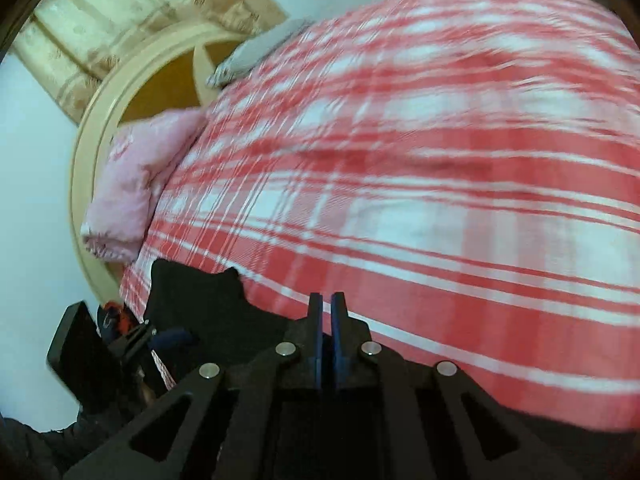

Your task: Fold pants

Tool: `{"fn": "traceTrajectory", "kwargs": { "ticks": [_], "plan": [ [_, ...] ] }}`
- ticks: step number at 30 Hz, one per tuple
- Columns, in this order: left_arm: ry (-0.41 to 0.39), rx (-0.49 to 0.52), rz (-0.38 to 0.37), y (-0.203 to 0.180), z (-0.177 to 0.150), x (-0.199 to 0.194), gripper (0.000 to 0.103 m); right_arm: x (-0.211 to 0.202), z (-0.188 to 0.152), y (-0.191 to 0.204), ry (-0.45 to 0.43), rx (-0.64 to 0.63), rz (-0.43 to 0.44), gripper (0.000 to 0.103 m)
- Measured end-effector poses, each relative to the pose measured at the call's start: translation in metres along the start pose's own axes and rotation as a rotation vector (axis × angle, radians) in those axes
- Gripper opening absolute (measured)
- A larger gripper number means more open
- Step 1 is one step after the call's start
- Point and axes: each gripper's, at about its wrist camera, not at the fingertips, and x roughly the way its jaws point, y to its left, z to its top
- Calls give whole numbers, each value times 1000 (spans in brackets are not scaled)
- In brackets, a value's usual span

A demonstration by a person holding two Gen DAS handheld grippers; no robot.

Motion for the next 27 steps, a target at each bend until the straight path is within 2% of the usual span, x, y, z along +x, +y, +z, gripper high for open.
{"fn": "traceTrajectory", "kwargs": {
  "ticks": [2, 3, 6, 10, 15, 17, 22, 27],
  "plan": [
    [6, -10, -13, -3, 6, 4, 88, -40, -12, -24, -60, 42, -34, 61],
    [12, -10, -18, -4, 3, 10, 88, -61, -20, -37, -97, 76, -53, 66],
    [24, 22, -29, -15, 8, 19, 88, -117, -41, -70, -186, 136, -100, 66],
    [25, 71, -13, -30, 12, 27, 88, -191, -78, -121, -270, 268, -218, 66],
    [43, 82, -31, -49, 7, 30, 88, -275, -128, -174, -377, 399, -435, 66],
    [50, 100, -32, -56, 7, 31, 88, -301, -145, -190, -406, 438, -491, 66],
    [57, 127, -32, -69, 10, 33, 88, -327, -168, -211, -425, 467, -542, 66],
    [69, 132, -19, -75, 11, 36, 88, -319, -174, -229, -387, 477, -535, 54]
  ]
}}
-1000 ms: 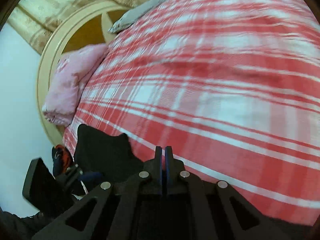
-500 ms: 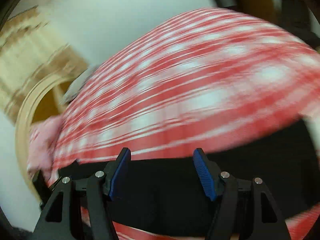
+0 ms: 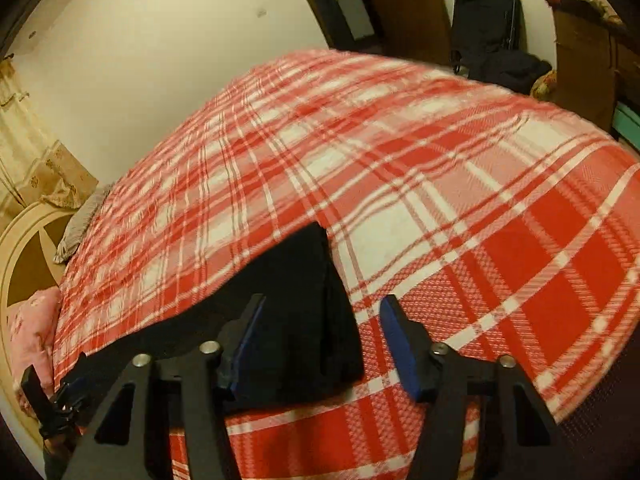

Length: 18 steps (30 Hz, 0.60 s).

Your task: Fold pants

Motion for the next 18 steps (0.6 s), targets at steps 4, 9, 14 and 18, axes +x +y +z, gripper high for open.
{"fn": "traceTrajectory", "kwargs": {
  "ticks": [4, 9, 14, 18],
  "plan": [
    [11, -8, 6, 1, -1, 2, 88, 11, 1, -3, 19, 19, 51, 51],
    [15, -24, 6, 4, -4, 4, 88, 22, 2, 1, 56, -7, 83, 37],
    [13, -49, 3, 8, -6, 3, 88, 34, 2, -10, 75, 18, 91, 16],
    [-2, -62, 0, 12, -7, -2, 88, 22, 2, -8, 46, 46, 138, 14]
  ]
}}
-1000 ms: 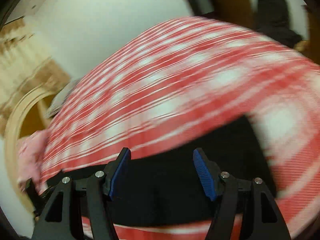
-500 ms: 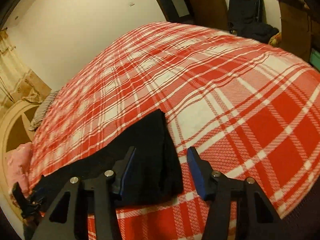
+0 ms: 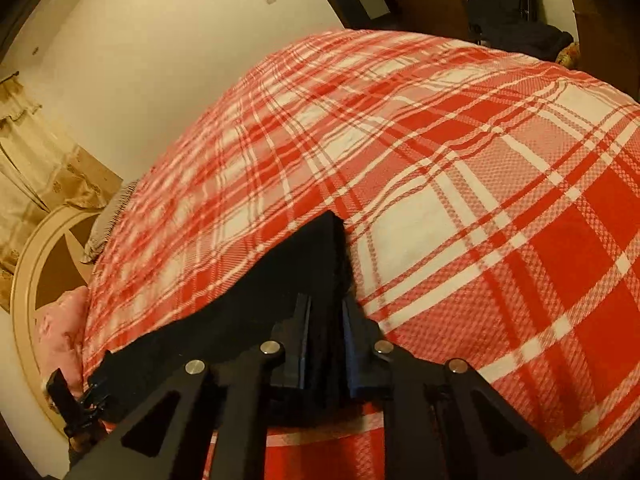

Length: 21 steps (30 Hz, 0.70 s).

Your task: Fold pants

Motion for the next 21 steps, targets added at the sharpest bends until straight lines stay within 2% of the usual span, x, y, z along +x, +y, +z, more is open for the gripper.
{"fn": "traceTrajectory", "kwargs": {
  "ticks": [4, 11, 16, 21],
  "plan": [
    [-16, -26, 6, 9, -1, -5, 88, -16, -2, 30, -45, -36, 43, 13],
    [-44, -58, 12, 19, -4, -14, 88, -32, 2, 128, -79, -242, 111, 13],
    [-56, -62, 9, 23, -7, -19, 88, -19, 0, 182, -53, -332, 174, 13],
    [-67, -82, 5, 30, -8, -22, 88, 15, -18, 228, 28, -412, 235, 12]
  ]
}}
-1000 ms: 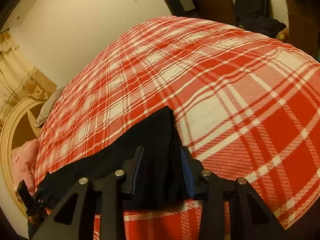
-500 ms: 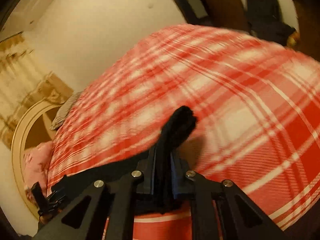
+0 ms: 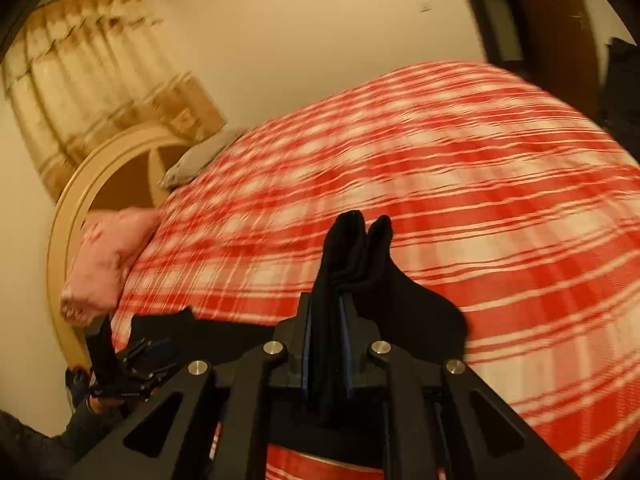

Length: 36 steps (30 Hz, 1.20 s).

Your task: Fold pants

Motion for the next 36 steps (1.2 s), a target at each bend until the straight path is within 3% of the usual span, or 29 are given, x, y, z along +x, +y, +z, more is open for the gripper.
{"fn": "traceTrajectory", "kwargs": {
  "ticks": [10, 19, 21, 24, 26, 32, 36],
  "plan": [
    [1, 3, -24, 0, 0, 0, 88, 85, -35, 56, 161, -141, 73, 12],
    [23, 4, -117, -15, 13, 11, 88, 129, -82, 75, 280, -299, 12, 13],
    [35, 11, -128, -21, 16, 18, 88, 135, -91, 74, 304, -311, 14, 16],
    [59, 31, -158, -34, 19, 27, 88, 134, -97, 66, 334, -291, 41, 30],
    [75, 44, -172, -42, 22, 33, 88, 125, -100, 64, 337, -289, 88, 40],
    [118, 81, -224, -68, 31, 53, 87, 90, -99, 42, 275, -257, 136, 42],
    [151, 93, -260, -84, 39, 67, 80, 68, -96, 13, 178, -179, 142, 42]
  ]
}}
